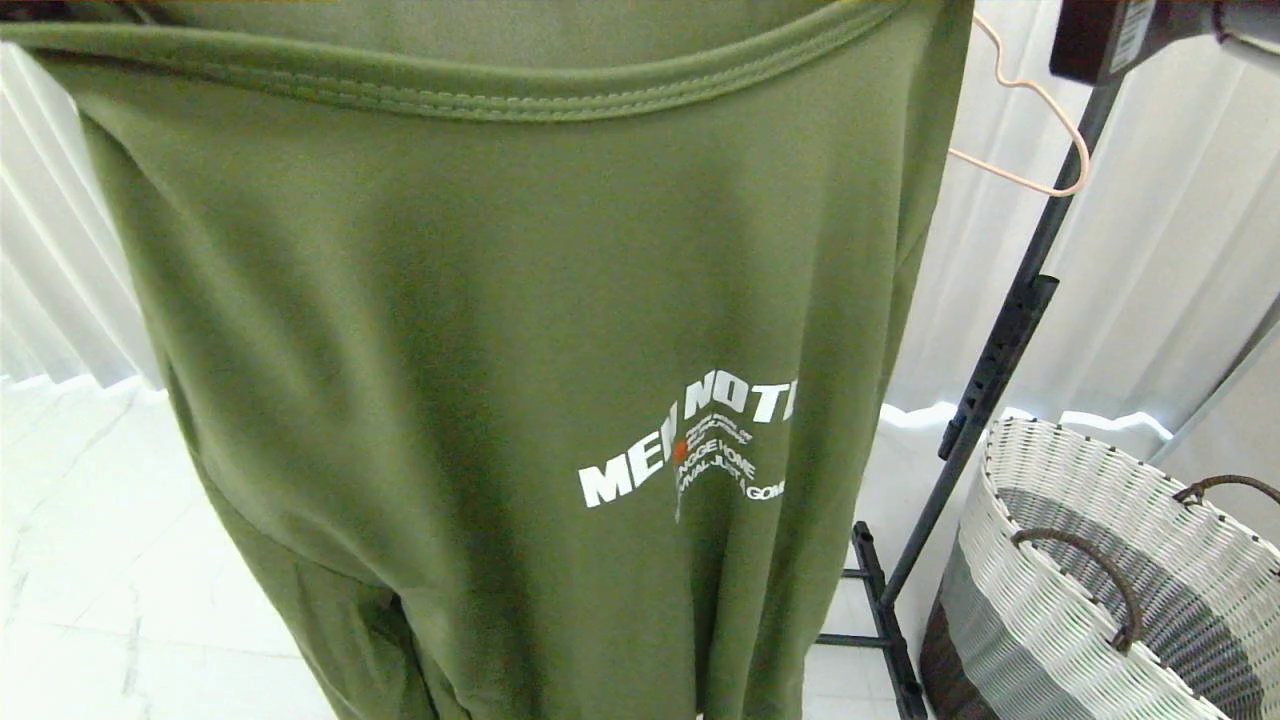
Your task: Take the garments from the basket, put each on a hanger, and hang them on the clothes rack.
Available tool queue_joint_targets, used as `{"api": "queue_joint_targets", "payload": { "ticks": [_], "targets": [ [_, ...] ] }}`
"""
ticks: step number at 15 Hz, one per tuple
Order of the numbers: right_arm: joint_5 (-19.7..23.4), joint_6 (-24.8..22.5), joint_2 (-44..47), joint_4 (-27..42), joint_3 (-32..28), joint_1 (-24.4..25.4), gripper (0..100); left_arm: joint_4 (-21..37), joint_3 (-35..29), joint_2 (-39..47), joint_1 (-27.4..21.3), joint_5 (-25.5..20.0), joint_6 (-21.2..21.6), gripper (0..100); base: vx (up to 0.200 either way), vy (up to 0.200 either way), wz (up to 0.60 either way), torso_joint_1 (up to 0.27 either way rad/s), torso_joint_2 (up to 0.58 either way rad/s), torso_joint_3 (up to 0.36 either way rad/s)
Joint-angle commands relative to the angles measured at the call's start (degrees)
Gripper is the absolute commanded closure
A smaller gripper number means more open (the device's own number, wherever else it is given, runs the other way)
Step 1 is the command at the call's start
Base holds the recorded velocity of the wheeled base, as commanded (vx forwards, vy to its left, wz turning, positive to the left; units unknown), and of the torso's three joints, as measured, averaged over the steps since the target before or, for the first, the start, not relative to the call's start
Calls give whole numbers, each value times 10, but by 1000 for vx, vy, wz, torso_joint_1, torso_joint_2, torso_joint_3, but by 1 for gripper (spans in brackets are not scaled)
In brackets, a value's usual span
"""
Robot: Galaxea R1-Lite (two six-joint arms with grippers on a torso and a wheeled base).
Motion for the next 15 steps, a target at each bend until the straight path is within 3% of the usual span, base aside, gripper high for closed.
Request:
{"api": "queue_joint_targets", "payload": {
  "ticks": [1, 6, 9, 11, 12, 15],
  "targets": [
    [1, 1, 12, 0, -2, -1, 100, 0, -1, 10, -26, 1, 1, 100, 0, 0, 0, 0, 0, 0],
    [-3, 1, -14, 10, 3, -18, 100, -18, -11, 40, -31, 3, 0, 100, 0, 0, 0, 0, 0, 0],
    [-4, -1, -59, 78, -1, -33, 100, -144, -33, 124, 35, 25, -3, 100, 0, 0, 0, 0, 0, 0],
    [-3, 1, -95, 123, 23, -33, 100, -217, -24, 166, 37, 76, -6, 100, 0, 0, 0, 0, 0, 0],
    [-3, 1, -109, 132, 42, -33, 100, -239, -22, 180, 37, 99, -7, 100, 0, 0, 0, 0, 0, 0],
    [-3, 1, -111, 133, 47, -32, 100, -262, -20, 189, 36, 108, -7, 100, 0, 0, 0, 0, 0, 0]
  ]
}}
